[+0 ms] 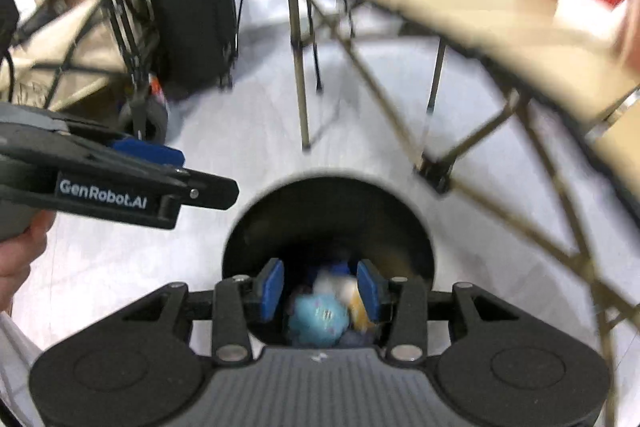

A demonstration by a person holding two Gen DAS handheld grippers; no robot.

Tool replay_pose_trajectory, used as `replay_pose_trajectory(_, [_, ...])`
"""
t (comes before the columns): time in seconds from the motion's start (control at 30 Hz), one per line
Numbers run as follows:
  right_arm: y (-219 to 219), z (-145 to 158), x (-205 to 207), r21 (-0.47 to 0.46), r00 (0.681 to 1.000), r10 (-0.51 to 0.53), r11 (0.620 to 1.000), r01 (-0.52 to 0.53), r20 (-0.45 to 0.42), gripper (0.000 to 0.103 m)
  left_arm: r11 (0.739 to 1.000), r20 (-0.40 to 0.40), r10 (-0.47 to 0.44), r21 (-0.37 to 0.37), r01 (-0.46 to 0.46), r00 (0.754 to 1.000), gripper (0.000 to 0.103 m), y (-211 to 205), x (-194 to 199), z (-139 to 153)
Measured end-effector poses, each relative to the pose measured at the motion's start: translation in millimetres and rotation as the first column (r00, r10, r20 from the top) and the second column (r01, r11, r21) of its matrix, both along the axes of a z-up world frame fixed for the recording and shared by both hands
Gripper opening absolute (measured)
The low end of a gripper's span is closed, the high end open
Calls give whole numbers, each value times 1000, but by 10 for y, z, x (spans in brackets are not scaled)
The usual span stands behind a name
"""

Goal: Collect trash
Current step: 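Carry the light-blue plush over the bin and open both grippers, then reach both grippers to the table and grasp the pink sponge block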

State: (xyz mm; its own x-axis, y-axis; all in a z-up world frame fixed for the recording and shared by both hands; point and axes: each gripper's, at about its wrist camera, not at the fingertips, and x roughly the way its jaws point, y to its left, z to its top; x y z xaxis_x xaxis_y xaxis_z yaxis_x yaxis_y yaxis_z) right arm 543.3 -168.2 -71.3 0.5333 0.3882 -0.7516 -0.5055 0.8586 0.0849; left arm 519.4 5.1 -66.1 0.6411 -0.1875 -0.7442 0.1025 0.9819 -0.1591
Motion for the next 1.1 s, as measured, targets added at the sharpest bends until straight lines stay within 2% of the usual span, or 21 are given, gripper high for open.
replay_pose_trajectory(0.1, [-142, 323, -114, 77, 995, -37, 997, 30, 89, 40, 999, 115, -15, -47, 21, 993, 65, -41, -102, 276])
replay_pose_trajectory(0.2, [-393, 627, -162, 175, 981, -111, 981, 83, 160, 40, 995, 223, -27, -83, 47, 975, 66, -138, -157, 530])
replay_pose_trajectory(0.3, [-701, 758, -103, 236, 954, -227, 955, 179, 194, 40, 990, 280, -47, -112, 81, 959, 66, -314, -155, 644])
replay_pose_trajectory(0.43, [-1123, 840, 54, 293, 914, -357, 910, 294, 191, 40, 986, 319, -83, -111, 125, 944, 66, -617, -12, 737])
replay_pose_trajectory(0.53, [-1418, 955, 228, 326, 858, -465, 864, 385, 220, 40, 987, 379, -124, -52, 155, 917, 67, -900, 246, 843])
replay_pose_trajectory(0.6, [-1609, 1007, 337, 355, 809, -538, 823, 444, 236, 40, 988, 390, -141, -5, 156, 910, 72, -1091, 463, 883])
replay_pose_trajectory(0.67, [-1770, 1056, 510, 383, 772, -593, 784, 488, 230, 41, 986, 390, -163, 30, 164, 906, 72, -1313, 719, 918])
replay_pose_trajectory(0.7, [-1846, 1092, 621, 398, 762, -610, 768, 501, 218, 41, 987, 384, -154, 17, 160, 910, 71, -1383, 846, 936])
replay_pose_trajectory(0.83, [-2067, 1320, 1076, 462, 716, -656, 726, 510, 240, 41, 979, 370, -91, -139, 152, 925, 71, -1531, 1308, 1094])
replay_pose_trajectory(0.9, [-2101, 1352, 1263, 463, 700, -662, 726, 508, 270, 41, 976, 386, -67, -167, 141, 920, 71, -1621, 1486, 1189])
replay_pose_trajectory(0.97, [-2089, 1273, 1416, 449, 693, -660, 733, 511, 289, 40, 977, 402, -58, -164, 134, 914, 71, -1731, 1647, 1221])
replay_pose_trajectory(1.0, [-2105, 1207, 1470, 422, 709, -649, 744, 518, 276, 39, 977, 401, -60, -165, 137, 914, 70, -1761, 1702, 1215])
replay_pose_trajectory(1.03, [-2106, 1151, 1517, 366, 737, -624, 770, 523, 260, 38, 976, 388, -72, -161, 145, 919, 65, -1809, 1752, 1187])
replay_pose_trajectory(1.1, [-2164, 1195, 1449, 280, 754, -581, 812, 512, 307, 39, 958, 377, -129, -190, 213, 917, 60, -1874, 1712, 1103])
